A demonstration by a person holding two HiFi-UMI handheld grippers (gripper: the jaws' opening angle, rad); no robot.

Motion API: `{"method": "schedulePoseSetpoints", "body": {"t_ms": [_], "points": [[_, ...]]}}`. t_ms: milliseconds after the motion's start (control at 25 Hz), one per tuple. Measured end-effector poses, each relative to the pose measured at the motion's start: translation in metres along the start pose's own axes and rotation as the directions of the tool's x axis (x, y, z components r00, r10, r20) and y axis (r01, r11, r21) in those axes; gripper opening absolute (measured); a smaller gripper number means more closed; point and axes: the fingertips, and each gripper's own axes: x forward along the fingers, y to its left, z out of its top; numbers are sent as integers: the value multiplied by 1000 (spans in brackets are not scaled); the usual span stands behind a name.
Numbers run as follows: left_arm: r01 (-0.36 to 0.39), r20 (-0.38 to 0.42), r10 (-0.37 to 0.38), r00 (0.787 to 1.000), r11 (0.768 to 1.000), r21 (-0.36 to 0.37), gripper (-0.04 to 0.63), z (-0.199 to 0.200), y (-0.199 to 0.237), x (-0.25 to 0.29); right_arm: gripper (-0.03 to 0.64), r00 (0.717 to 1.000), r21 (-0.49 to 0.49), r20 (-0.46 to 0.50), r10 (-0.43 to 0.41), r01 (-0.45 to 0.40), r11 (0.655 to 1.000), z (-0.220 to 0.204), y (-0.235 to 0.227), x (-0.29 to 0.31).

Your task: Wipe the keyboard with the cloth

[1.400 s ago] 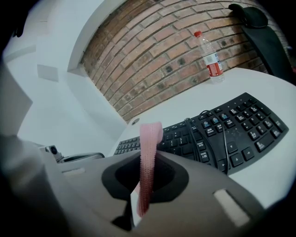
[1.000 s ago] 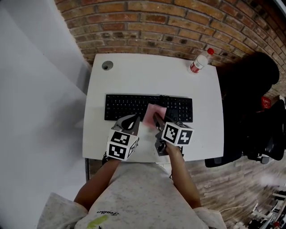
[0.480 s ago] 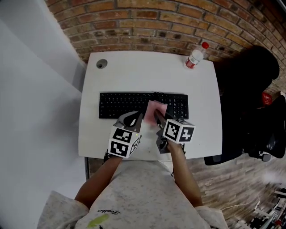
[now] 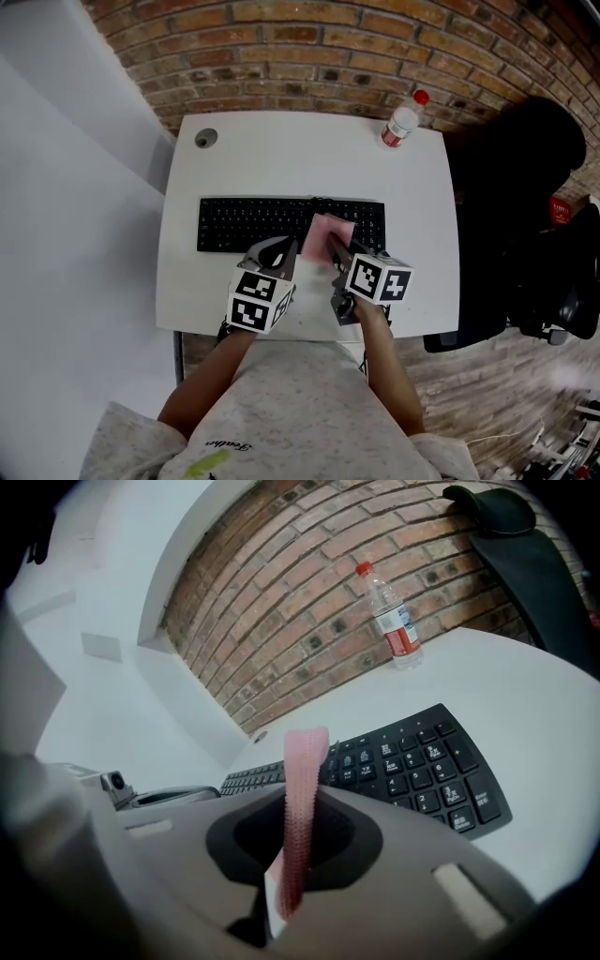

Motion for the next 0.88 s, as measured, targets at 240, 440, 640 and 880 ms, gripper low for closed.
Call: {"method": "schedulePoseSetpoints", "body": {"t_ms": [240,440,640,880], "points": [[-9,5,9,1000,1000,0,-14,3,-13,10,23,1000,5,3,0,0,1000,5,-19,-11],[-24,5,24,1000,1000,0,-14,4,-24,18,23,1000,20,8,8,-8,1000,8,-36,-21],[-40,11,40,999,999,5,-14,6,-34,25,23,1000,23,12,8,-8,1000,10,-53,-29],[-51,9,51,999,999,13,-14,9,-45,30,23,1000,30,23,-4,3,1000,14,-70,-40]]}}
